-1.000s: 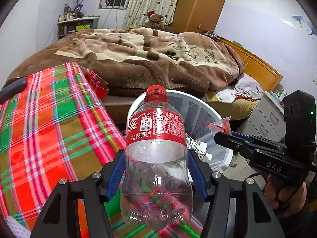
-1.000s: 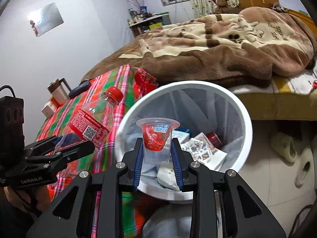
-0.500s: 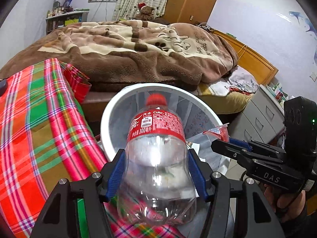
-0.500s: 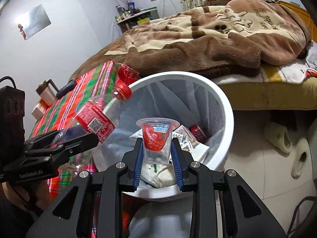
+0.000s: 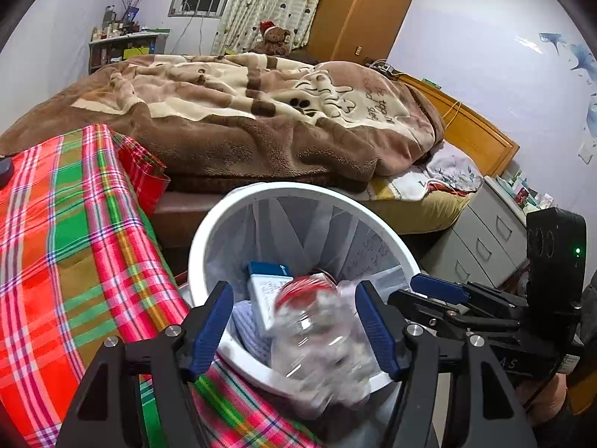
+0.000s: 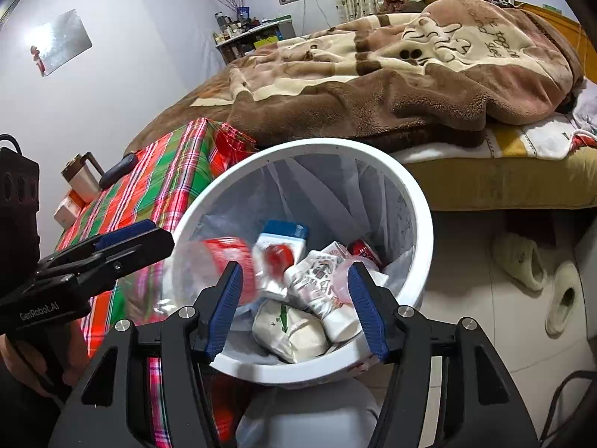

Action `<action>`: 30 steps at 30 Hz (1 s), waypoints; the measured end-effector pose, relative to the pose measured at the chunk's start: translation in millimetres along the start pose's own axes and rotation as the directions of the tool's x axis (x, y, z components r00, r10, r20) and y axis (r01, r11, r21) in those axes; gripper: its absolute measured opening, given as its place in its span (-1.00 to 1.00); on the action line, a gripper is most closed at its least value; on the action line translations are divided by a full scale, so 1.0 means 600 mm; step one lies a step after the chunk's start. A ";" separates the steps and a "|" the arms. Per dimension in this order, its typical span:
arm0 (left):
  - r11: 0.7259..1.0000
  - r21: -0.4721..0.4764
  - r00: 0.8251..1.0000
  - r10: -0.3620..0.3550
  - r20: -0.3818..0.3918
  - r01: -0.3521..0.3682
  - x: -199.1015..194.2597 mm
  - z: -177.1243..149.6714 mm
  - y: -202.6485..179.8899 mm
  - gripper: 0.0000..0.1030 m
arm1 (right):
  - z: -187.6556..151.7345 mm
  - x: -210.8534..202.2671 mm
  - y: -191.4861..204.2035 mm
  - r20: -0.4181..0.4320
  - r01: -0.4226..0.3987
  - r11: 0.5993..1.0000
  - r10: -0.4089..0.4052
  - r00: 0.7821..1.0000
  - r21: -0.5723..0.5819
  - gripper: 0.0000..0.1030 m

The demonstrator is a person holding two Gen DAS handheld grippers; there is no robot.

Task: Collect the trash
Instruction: 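Open both tools to drop the bottle and cup into the wastebasket, then move both open tools back over the plaid cloth toward the remaining trash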

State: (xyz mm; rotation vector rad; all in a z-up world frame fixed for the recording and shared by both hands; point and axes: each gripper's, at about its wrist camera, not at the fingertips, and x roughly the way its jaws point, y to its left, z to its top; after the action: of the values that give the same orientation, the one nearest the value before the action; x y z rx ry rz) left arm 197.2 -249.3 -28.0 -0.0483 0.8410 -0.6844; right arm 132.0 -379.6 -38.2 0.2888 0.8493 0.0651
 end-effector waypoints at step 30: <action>0.981 -0.110 0.983 0.167 0.080 -0.158 -0.155 -0.072 0.064 0.31 | -0.018 -0.043 0.105 0.032 -0.120 0.983 0.126 0.992 -0.138 0.17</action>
State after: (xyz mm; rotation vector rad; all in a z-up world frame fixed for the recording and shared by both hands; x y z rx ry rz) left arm 144.2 -156.0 -6.6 -0.1014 0.7851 -0.4811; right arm 110.3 -320.9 -8.6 0.2135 0.7820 0.2308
